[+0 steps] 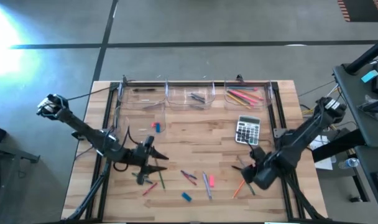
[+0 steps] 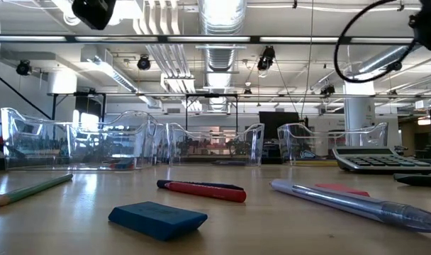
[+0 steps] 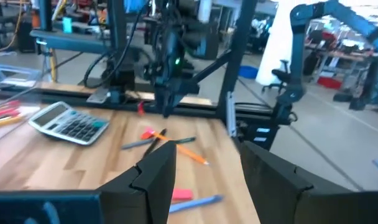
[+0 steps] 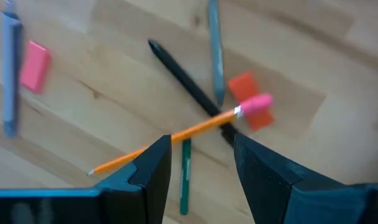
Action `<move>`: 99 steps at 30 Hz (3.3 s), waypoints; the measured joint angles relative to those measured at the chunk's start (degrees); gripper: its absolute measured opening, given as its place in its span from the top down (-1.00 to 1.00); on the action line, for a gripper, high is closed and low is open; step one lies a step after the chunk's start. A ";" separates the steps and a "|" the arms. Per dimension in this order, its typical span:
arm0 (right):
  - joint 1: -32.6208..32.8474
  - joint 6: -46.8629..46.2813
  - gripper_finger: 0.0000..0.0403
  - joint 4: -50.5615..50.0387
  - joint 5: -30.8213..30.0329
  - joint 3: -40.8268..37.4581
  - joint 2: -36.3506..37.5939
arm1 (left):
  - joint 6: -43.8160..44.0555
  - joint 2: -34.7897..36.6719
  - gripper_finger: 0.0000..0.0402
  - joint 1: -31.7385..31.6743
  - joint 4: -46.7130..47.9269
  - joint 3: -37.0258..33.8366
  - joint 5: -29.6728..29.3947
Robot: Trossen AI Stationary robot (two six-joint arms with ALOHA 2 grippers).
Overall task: Sort crayons/erasers/pens/pencils in bins
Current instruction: Put the orange pencil into the top right transparent bin
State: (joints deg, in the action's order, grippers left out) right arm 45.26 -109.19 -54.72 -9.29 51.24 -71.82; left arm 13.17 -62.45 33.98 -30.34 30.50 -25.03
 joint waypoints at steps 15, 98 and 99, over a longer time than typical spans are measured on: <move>6.59 -17.53 0.17 9.25 -3.63 0.00 -12.03 | 0.00 -10.74 0.17 10.00 -2.21 7.91 -7.44; -1.36 8.79 0.84 -2.36 -6.69 17.15 -15.38 | 0.13 -12.53 0.17 11.78 -2.10 9.27 -8.01; -1.09 8.13 0.84 -2.19 -6.58 16.43 -15.70 | 0.13 -12.53 0.17 11.78 -2.10 9.27 -8.01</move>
State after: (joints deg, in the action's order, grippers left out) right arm 44.17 -101.06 -56.92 -15.87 67.67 -87.52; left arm 13.30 -74.98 45.76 -32.45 39.77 -33.04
